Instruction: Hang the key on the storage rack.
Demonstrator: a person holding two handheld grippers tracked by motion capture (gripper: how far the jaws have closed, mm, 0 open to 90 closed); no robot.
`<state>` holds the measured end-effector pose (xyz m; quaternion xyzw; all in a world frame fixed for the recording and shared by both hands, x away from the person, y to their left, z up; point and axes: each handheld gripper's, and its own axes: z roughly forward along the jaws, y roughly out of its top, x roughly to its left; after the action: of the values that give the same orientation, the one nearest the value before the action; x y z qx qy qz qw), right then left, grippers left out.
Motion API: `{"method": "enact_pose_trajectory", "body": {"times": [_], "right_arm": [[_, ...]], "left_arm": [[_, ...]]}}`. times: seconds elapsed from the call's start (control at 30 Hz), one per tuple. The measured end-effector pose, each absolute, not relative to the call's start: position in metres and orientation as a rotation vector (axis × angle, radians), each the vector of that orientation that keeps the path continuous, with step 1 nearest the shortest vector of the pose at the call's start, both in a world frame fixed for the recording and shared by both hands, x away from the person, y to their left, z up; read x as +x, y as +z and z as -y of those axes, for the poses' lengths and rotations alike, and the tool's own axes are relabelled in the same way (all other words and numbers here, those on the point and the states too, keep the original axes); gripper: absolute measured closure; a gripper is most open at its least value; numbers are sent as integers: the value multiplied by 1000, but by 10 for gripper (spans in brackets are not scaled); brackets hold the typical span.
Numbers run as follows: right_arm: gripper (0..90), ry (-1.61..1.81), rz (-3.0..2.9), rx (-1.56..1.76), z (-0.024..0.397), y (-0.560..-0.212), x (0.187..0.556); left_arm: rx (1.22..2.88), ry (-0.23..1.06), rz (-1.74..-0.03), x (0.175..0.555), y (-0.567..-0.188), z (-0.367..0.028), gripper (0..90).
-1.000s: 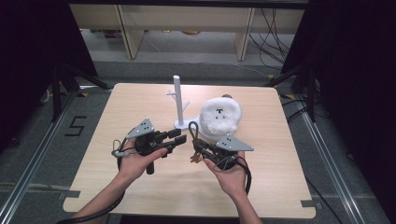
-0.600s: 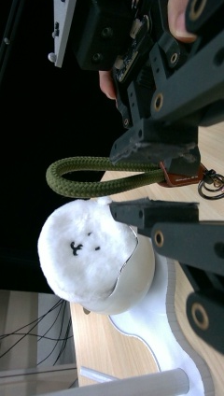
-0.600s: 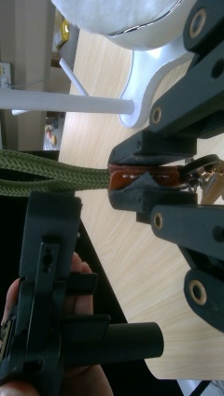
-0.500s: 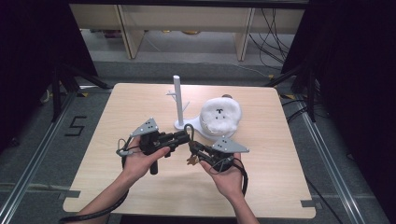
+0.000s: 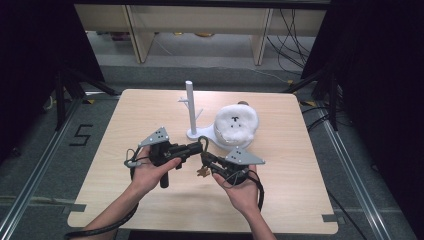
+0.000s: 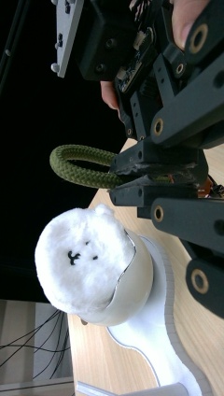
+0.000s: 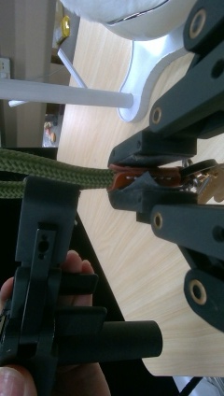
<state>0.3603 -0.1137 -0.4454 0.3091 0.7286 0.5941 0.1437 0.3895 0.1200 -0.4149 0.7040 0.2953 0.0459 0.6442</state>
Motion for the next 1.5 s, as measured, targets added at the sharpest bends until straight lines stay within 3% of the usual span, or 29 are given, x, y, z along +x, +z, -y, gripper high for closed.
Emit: {"method": "enact_pose_trajectory", "body": {"times": [0.4, 1.5], "right_arm": [[645, 1682, -2082, 909, 117, -443, 359], [516, 1543, -2016, 969, 163, -454, 355]], "left_arm": [[1610, 222, -668, 391, -407, -131, 842], [1589, 343, -762, 396, -401, -158, 841]]}}
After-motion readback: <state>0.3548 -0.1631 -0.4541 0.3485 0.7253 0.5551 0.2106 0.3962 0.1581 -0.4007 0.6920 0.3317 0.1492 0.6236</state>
